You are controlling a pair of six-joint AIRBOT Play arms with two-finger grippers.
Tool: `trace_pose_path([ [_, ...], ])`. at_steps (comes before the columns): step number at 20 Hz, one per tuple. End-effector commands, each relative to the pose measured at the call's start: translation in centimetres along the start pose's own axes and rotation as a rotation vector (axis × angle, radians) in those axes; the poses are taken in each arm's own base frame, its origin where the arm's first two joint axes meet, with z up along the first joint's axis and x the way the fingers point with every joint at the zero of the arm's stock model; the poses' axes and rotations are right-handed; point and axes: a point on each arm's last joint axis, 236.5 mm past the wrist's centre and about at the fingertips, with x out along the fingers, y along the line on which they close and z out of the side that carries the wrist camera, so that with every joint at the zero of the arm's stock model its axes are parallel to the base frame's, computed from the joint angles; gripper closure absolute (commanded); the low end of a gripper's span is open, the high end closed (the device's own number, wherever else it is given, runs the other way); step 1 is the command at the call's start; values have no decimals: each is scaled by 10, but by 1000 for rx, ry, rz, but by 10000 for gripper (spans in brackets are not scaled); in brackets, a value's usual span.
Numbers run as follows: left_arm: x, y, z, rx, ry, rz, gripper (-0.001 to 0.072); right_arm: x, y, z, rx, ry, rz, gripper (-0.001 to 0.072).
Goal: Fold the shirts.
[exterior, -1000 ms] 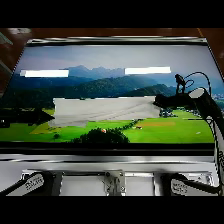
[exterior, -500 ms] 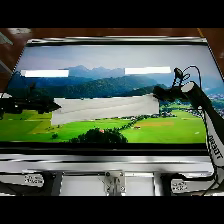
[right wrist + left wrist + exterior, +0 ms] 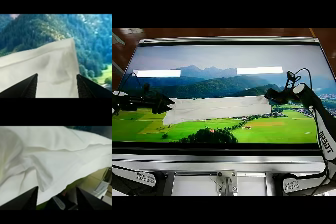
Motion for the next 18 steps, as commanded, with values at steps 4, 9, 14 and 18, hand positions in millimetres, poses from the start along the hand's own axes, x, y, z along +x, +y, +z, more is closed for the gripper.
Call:
trace_pose_path([
  [4, -20, -19, -26, -17, 126, -85, 136, -14, -44, -17, 221, 101, 17, 43],
  [9, -31, -75, -20, 49, 63, -212, 176, 26, -6, -43, 297, 212, 204, 43],
  [14, -51, -109, -21, 121, 2, -238, 175, 55, 17, -24, 383, 110, 231, 241],
  [18, -52, -118, -26, 148, 0, -235, 315, 46, 31, -17, 372, 90, 264, 644],
])
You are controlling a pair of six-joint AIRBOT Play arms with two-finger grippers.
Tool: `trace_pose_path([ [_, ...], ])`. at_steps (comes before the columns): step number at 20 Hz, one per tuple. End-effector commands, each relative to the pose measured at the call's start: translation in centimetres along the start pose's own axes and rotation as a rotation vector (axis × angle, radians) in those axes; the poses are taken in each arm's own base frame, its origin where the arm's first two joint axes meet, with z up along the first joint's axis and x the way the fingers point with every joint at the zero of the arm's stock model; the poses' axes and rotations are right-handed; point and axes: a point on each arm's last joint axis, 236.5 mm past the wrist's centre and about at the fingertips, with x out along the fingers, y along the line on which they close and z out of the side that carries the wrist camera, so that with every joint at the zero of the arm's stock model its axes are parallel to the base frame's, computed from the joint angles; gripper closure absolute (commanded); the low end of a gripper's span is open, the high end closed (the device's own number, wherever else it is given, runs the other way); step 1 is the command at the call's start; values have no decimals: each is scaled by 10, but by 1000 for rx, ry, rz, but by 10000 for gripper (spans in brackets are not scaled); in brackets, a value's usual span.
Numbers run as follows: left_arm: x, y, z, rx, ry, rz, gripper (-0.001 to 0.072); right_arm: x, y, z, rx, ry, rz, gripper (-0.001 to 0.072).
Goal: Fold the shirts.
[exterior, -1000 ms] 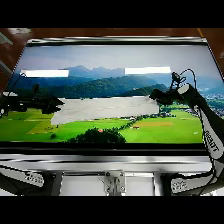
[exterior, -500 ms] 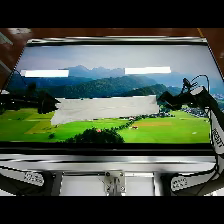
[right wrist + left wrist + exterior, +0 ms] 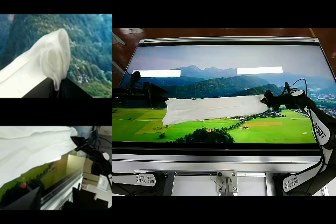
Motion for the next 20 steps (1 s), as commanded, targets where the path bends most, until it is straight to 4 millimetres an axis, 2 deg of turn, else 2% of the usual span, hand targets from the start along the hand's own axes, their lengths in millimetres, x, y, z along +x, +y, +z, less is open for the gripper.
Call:
trace_pose_path([
  [1, 6, -13, -3, 33, 7, -8, 453, -10, 25, 3, -23, -23, 58, 644],
  [2, 13, -17, -5, 64, 19, -7, 516, -23, 37, 3, -62, -24, 79, 644],
  [3, 23, -19, -6, 102, 26, -1, 516, -36, 51, 0, -95, -23, 98, 644],
  [5, 51, -22, -6, 170, 34, 38, 668, -69, 81, -9, -170, -21, 135, 644],
  [7, 94, -27, -9, 238, 40, 97, 668, -103, 112, -25, -214, -10, 180, 644],
  [10, 164, -33, -29, 372, 72, 186, 669, -152, 149, -59, -235, 36, 239, 644],
  [13, 227, -41, -58, 395, 99, 206, 669, -191, 162, -84, -259, 38, 217, 644],
  [17, 282, -42, -112, 387, 195, 208, 668, -239, 168, -111, -312, -11, 158, 644],
  [20, 323, -48, -149, 311, 228, 163, 667, -265, 179, -127, -340, -53, 171, 644],
])
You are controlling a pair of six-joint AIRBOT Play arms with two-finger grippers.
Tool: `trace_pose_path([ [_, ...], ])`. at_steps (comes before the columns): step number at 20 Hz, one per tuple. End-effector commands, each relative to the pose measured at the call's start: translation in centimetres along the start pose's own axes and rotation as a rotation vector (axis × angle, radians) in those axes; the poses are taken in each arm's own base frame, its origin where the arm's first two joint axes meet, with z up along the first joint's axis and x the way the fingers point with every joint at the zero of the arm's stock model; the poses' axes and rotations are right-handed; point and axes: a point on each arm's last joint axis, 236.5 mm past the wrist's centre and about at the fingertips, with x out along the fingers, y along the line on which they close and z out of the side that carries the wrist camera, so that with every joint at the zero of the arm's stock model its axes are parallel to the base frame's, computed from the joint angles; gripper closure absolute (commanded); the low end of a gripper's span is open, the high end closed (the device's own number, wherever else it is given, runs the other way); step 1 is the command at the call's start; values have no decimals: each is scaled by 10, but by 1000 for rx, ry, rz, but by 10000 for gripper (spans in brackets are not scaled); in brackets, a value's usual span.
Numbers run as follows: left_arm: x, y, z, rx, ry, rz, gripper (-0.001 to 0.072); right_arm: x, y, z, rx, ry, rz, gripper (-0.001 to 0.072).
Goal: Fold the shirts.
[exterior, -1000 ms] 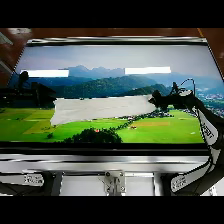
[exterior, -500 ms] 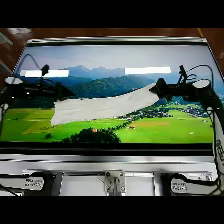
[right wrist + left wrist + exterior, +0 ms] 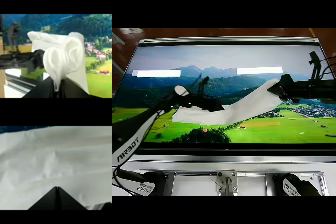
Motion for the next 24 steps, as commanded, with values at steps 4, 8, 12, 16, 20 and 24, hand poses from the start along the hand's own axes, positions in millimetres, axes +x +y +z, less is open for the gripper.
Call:
trace_pose_path([
  [4, 92, -80, -58, -143, 77, -226, 668, -38, 23, -19, -20, -57, -23, 644],
  [8, 93, -77, -52, -242, 88, -293, 669, -38, 28, -20, -12, -52, -5, 644],
  [12, -2, -63, 36, -134, -139, -331, 670, -34, 38, -13, -23, -85, 20, 644],
  [16, -175, -50, 123, -30, -505, -283, 670, 21, 91, -6, -136, -143, 111, 644],
  [20, -346, -66, 134, 94, -826, -217, 669, 135, 136, -43, -193, -86, 185, 643],
  [24, -437, -114, 90, 261, -968, -157, 669, 254, 135, -90, -62, -81, 190, 643],
])
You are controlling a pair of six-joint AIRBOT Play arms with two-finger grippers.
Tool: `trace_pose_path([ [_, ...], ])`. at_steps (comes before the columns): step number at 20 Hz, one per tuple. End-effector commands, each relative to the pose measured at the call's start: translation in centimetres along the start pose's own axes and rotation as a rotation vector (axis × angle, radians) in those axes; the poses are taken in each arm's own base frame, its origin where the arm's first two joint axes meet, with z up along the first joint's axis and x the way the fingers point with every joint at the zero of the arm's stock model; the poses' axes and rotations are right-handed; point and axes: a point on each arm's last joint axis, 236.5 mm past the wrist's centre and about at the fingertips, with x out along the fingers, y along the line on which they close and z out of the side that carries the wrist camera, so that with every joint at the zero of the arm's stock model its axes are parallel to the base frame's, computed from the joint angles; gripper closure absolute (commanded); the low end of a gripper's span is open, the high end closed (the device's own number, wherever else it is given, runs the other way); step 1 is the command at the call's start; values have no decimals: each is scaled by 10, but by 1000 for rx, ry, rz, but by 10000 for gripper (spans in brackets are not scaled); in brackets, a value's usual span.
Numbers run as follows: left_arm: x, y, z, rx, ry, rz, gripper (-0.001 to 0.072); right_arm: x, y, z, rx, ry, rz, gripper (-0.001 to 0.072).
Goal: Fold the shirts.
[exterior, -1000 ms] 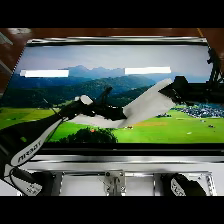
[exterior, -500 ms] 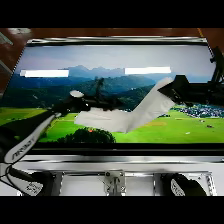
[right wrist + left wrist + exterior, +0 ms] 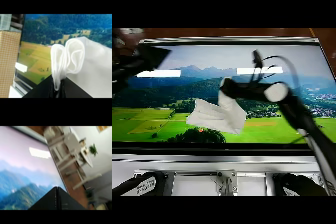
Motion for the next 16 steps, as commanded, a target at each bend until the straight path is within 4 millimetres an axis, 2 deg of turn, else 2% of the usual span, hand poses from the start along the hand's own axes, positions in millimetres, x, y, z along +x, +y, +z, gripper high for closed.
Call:
trace_pose_path([
  [1, -68, -62, 26, 179, -84, -8, 669, 92, -13, -36, 139, -80, -3, 643],
  [3, -89, -85, 18, 271, -75, 13, 669, 124, -29, -60, 207, -47, -31, 643],
  [5, -103, -93, 5, 349, -40, 63, 669, 145, -31, -79, 236, 7, -34, 619],
  [6, -107, -94, -3, 379, -13, 88, 669, 153, -28, -82, 251, 14, -27, 617],
  [7, -109, -92, -9, 384, 9, 112, 669, 158, -24, -81, 259, 9, -18, 418],
  [8, -110, -89, -14, 378, 28, 131, 669, 161, -21, -78, 262, 3, -10, 137],
  [9, -111, -87, -17, 377, 42, 141, 669, 161, -18, -71, 262, -5, -2, 101],
  [11, -111, -80, -16, 380, 46, 163, 669, 151, -14, -57, 245, 8, 16, 101],
  [13, -111, -74, -13, 376, 42, 177, 669, 127, -19, -44, 132, 79, 15, 101],
  [14, -111, -72, -11, 378, 37, 187, 669, 107, -32, -38, 61, 140, -15, 102],
  [16, -111, -68, -10, 378, 37, 198, 669, 55, -76, -27, -36, 267, -132, 102],
])
